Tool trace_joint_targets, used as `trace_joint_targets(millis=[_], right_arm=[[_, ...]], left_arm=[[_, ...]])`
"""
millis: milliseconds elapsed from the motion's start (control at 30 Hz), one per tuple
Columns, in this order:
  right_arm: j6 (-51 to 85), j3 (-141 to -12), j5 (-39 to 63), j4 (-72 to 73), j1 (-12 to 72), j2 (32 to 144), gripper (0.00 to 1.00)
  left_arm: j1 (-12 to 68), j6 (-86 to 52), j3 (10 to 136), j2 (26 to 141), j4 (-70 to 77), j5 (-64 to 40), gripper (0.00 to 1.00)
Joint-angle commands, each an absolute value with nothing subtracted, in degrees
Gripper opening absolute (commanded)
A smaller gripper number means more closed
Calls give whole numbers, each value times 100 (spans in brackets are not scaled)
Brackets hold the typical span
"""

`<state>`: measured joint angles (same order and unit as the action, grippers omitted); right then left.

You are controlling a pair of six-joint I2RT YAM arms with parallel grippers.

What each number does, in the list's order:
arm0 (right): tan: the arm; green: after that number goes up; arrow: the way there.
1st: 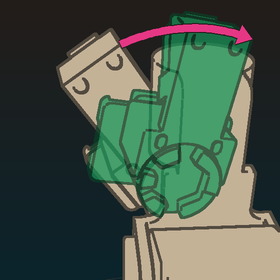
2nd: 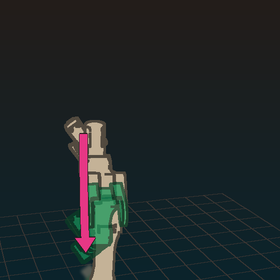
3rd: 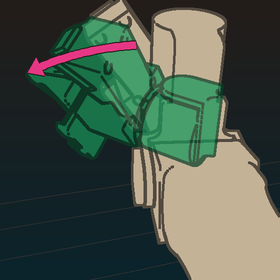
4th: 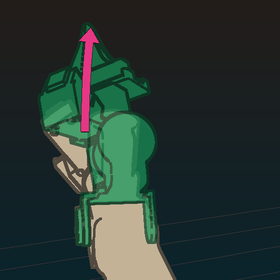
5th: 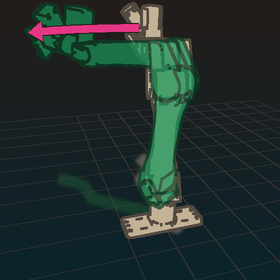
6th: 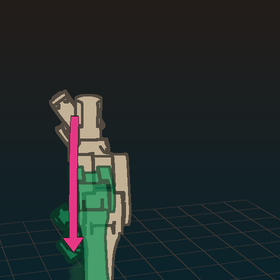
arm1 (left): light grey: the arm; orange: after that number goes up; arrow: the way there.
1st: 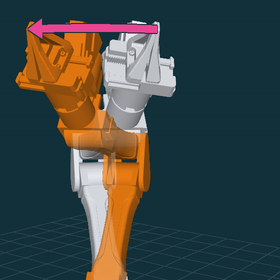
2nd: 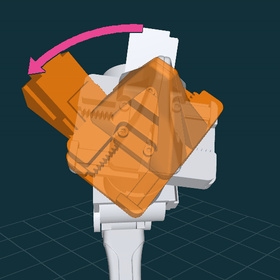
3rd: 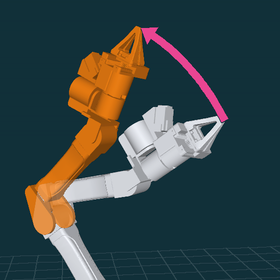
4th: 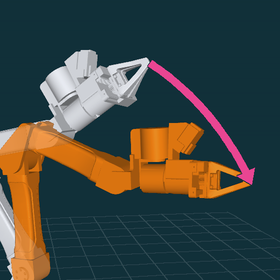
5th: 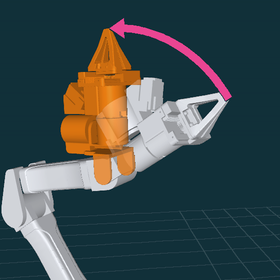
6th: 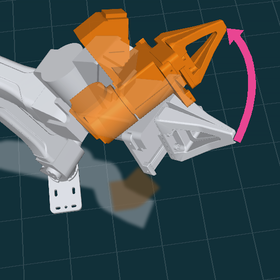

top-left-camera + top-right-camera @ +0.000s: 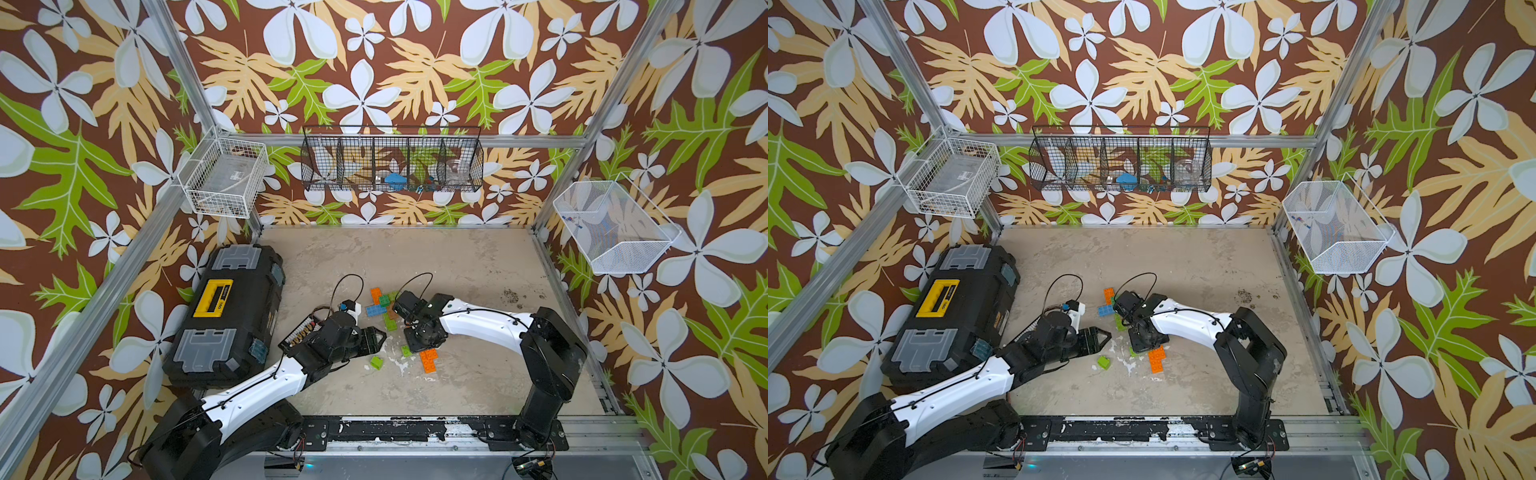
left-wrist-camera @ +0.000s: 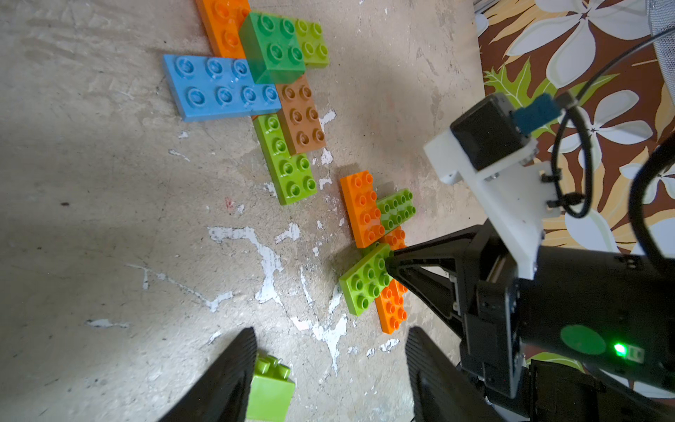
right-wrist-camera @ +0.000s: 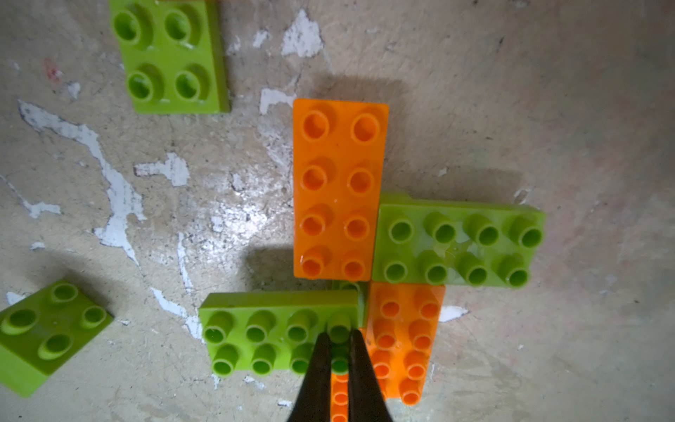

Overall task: Assemble a small pinwheel with lego
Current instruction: Assemble the lego brick with the lego brick.

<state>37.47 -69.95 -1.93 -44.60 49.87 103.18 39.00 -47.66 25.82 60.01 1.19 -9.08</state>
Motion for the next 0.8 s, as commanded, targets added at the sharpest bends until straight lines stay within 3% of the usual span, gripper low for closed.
trace_joint_targets(millis=[0,767], right_arm=[[3819,-6979,-286,-4466,4992,10330,9],[3828,-6891,-317,-4414,4985,10516,9]], left_arm=[[3885,-4720,2610,6003,220,-906,68],[3858,-4693,2628,6038,201,-919,68]])
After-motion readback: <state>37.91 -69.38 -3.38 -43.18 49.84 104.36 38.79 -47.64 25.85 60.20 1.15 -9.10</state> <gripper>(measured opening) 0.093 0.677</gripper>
